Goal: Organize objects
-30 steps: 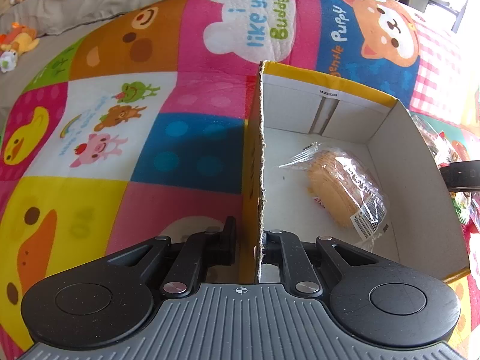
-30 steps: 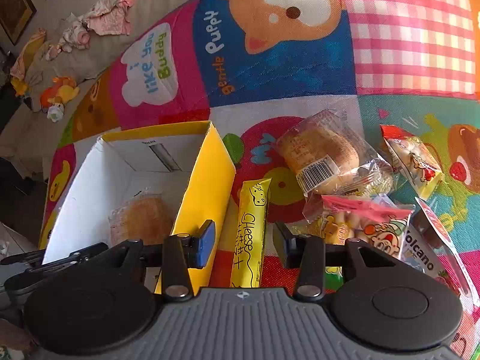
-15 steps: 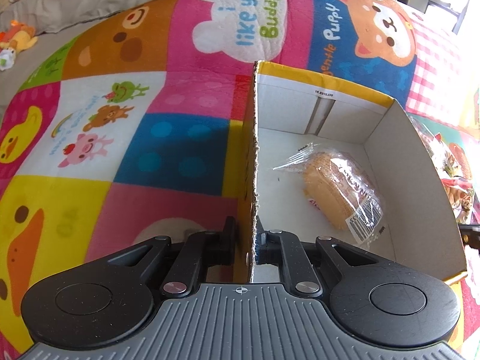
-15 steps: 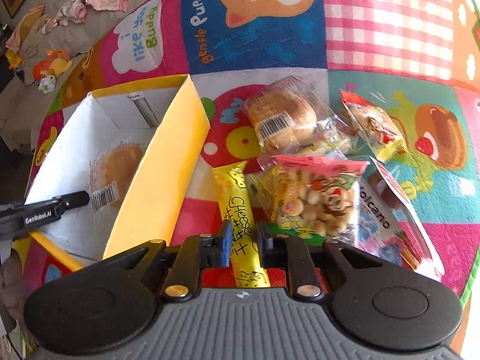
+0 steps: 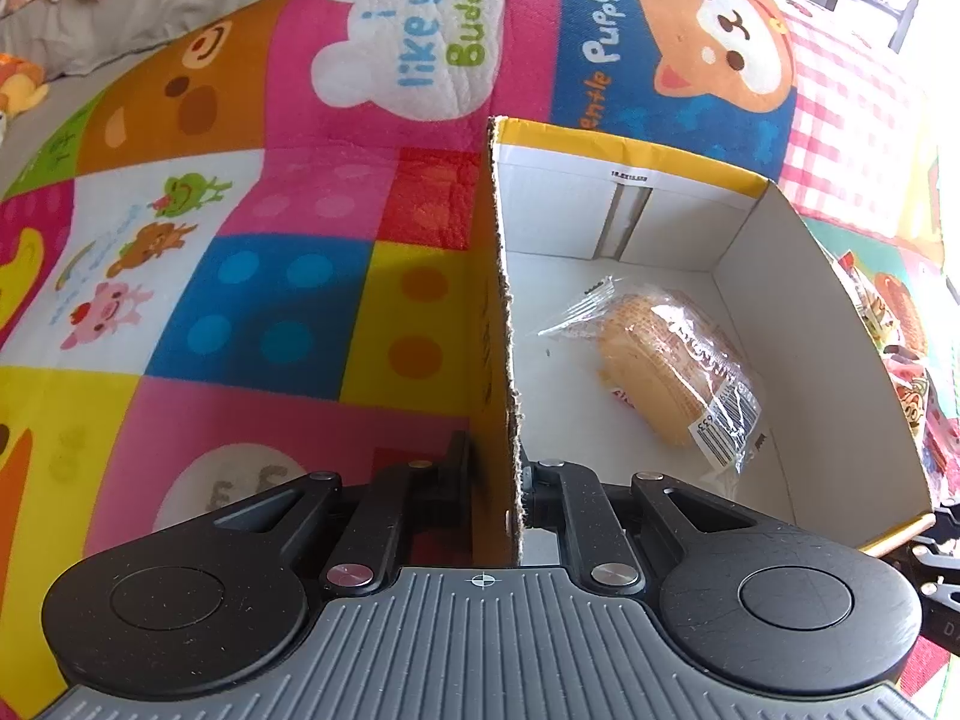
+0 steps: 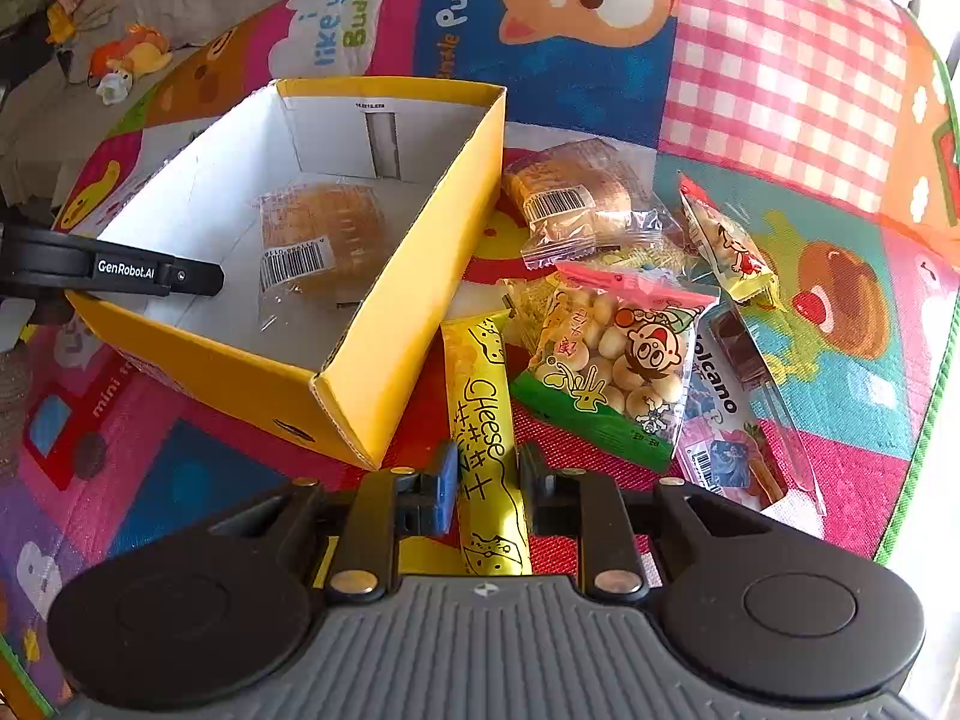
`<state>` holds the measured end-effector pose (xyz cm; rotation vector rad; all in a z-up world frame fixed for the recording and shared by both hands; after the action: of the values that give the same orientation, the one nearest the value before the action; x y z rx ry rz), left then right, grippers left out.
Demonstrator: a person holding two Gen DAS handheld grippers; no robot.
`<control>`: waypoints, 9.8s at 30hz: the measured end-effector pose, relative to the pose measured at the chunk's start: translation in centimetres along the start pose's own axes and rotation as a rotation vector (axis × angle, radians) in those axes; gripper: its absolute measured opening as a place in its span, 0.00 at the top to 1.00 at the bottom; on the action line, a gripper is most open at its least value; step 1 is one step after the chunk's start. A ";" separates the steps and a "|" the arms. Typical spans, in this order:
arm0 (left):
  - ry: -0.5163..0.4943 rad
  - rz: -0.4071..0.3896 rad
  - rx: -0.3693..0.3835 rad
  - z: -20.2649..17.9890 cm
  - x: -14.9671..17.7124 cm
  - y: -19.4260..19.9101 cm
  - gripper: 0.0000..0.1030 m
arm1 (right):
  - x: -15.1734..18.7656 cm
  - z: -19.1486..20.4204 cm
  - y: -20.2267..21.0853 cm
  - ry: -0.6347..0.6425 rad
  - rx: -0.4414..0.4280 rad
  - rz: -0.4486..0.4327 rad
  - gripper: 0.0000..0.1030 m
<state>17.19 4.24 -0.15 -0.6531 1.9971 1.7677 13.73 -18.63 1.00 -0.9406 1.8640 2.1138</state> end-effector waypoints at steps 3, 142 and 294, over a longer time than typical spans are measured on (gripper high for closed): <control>-0.005 0.002 0.006 0.0 0.0 0.0 0.88 | 0.1 0.2 1.0 -0.016 -0.014 -0.001 0.80; 0.012 -0.016 0.025 0.2 0.5 0.3 0.87 | 2.2 -1.3 5.6 -0.077 0.093 -0.067 0.45; 0.031 -0.058 0.060 0.9 1.2 0.4 0.87 | 8.3 -11.6 5.8 -0.505 0.066 -0.030 0.59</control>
<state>15.93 5.11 -0.65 -0.7156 2.0219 1.6676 8.17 -32.97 0.95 -0.3652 1.6313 2.0136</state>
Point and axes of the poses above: each gripper's, at about its wrist camera, not at the fingertips, and y roughly against the way its jaws point, z to its left, x to its underside, the point moved 4 cm from there along -y, roughly the way its jaws point
